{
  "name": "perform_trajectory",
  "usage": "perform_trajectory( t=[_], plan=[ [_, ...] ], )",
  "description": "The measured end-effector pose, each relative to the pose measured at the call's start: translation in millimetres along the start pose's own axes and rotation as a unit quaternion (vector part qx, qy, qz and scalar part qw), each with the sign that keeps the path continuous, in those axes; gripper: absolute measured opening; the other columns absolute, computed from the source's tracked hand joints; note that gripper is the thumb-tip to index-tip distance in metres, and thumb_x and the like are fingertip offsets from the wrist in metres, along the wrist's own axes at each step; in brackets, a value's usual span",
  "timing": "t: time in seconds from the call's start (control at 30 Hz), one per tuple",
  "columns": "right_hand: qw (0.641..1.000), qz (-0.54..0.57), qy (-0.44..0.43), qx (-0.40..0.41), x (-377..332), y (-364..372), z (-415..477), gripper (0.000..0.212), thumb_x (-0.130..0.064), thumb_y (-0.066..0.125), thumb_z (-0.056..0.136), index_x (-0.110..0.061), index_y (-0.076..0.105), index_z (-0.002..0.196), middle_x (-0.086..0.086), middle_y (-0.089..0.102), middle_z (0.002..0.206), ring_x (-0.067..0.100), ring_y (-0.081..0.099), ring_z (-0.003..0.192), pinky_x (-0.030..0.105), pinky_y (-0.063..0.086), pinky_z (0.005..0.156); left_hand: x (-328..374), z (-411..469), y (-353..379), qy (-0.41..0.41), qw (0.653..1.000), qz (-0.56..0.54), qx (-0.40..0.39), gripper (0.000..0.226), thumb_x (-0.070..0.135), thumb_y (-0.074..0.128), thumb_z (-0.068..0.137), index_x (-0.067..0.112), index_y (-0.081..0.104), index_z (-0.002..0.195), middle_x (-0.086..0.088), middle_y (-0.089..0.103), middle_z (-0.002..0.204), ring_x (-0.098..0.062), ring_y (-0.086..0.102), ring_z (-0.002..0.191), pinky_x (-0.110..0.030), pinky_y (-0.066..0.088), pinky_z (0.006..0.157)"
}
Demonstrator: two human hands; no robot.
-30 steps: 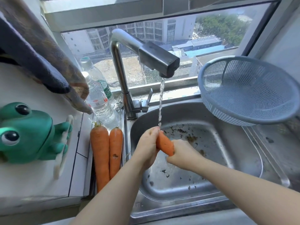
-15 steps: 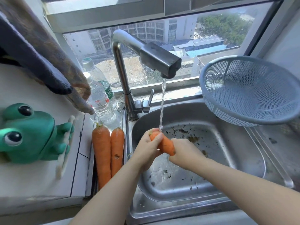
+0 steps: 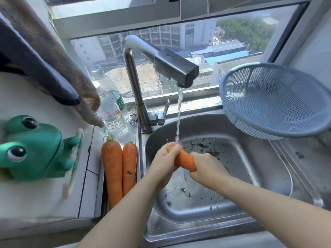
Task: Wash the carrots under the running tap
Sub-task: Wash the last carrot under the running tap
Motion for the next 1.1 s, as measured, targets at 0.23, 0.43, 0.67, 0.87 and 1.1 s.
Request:
perform_trajectory(
  t=[0.23,0.43,0.67,0.87,1.1],
  plan=[
    [0.999,0.038,0.007,-0.020,9.8,2.1,-1.2,0.016,-0.016,0.056,0.073,-0.024,0.043,0.069,-0.001,0.061,0.074,0.021,0.059,0.069,0.036,0.051,0.060,0.3,-9.2,11.0,-0.031,0.992,-0.032,-0.117,0.028,0.009,0.040,0.102,0.015,0.044,0.129,-0.006,0.047,0.130,-0.013,0.052,0.111,-0.030,0.045,0.098],
    [0.999,-0.037,-0.022,0.026,-5.8,-9.9,-0.2,0.015,-0.015,0.056,0.081,-0.019,0.042,0.082,-0.002,0.053,0.075,0.021,0.054,0.068,0.029,0.043,0.059,5.0,1.6,-3.6,0.012,0.999,0.000,0.036,0.015,0.012,0.048,0.098,0.010,0.060,0.107,-0.008,0.057,0.101,-0.014,0.055,0.089,-0.026,0.049,0.075],
    [0.998,-0.035,-0.035,0.026,-3.3,-15.8,-1.2,0.017,-0.014,0.057,0.081,-0.019,0.041,0.081,-0.003,0.052,0.074,0.021,0.049,0.065,0.025,0.029,0.049,-2.7,-6.7,8.0,-0.061,0.969,-0.239,-0.017,0.020,0.007,0.043,0.099,0.005,0.055,0.115,-0.010,0.057,0.110,-0.020,0.053,0.108,-0.037,0.044,0.098],
    [0.997,-0.054,-0.032,0.036,-5.3,-15.1,-1.0,0.014,-0.017,0.055,0.083,-0.020,0.041,0.084,-0.002,0.051,0.076,0.023,0.049,0.068,0.028,0.036,0.059,-0.9,-2.9,2.2,-0.029,0.988,-0.152,0.013,0.032,0.005,0.043,0.099,0.003,0.049,0.130,-0.009,0.058,0.112,-0.018,0.056,0.101,-0.033,0.050,0.085],
    [0.998,-0.038,-0.028,0.037,-1.8,-22.5,3.4,0.013,-0.016,0.055,0.080,-0.019,0.042,0.083,0.002,0.058,0.079,0.024,0.048,0.068,0.028,0.033,0.060,6.5,-5.0,8.4,-0.035,0.983,-0.177,-0.015,0.041,-0.005,0.039,0.097,0.001,0.041,0.138,-0.011,0.054,0.120,-0.024,0.050,0.117,-0.039,0.042,0.101]
  ],
)
Point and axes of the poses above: each hand's wrist, its own z-axis towards the middle knuckle, its own y-axis out of the palm, x = y × z, the point moved 10 cm from there along z, towards the middle knuckle
